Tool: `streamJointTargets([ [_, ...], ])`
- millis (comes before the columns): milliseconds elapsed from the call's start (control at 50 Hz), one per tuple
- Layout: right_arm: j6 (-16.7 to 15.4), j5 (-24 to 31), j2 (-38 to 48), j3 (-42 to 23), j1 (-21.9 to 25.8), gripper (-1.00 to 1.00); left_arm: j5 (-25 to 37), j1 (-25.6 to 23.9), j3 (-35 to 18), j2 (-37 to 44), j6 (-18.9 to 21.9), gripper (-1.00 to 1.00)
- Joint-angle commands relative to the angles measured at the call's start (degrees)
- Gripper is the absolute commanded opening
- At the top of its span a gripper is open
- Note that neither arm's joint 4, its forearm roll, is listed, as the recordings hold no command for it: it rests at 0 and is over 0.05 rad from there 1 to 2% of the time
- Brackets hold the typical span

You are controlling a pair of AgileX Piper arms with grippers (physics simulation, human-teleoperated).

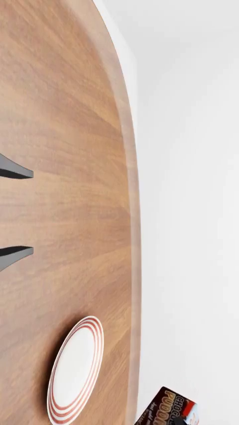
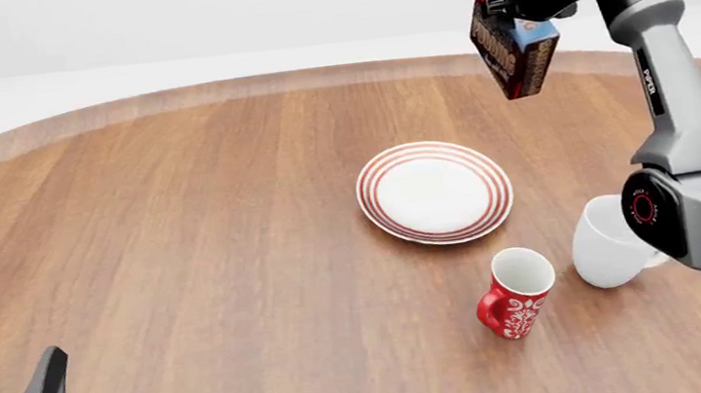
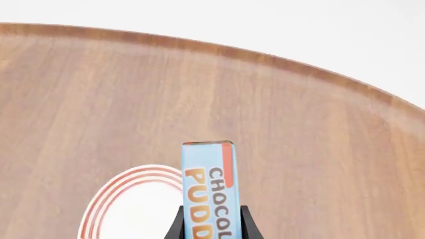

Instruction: Put the chocolate pudding to the right of the plate.

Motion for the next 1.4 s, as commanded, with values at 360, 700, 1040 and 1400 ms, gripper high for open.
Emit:
streamJointTargets([
  [360, 2.0, 1.4, 2.1, 0.1, -5.5, -1.0, 0.0, 0.0, 0.0, 0.0, 0.0, 1.0],
  [700, 3.0, 2.3, 3.4, 0.9, -7.2, -1.0, 0.0, 0.0, 0.0, 0.0, 0.0, 1.0],
  [1040, 3.8, 2.6, 4.2, 2.6, -8.4, -1.0, 0.0, 0.0, 0.0, 0.0, 0.0, 1.0],
  [1400, 4.0, 2.7, 4.6, 4.5, -8.7, -1.0, 0.0, 0.0, 0.0, 0.0, 0.0, 1.0],
])
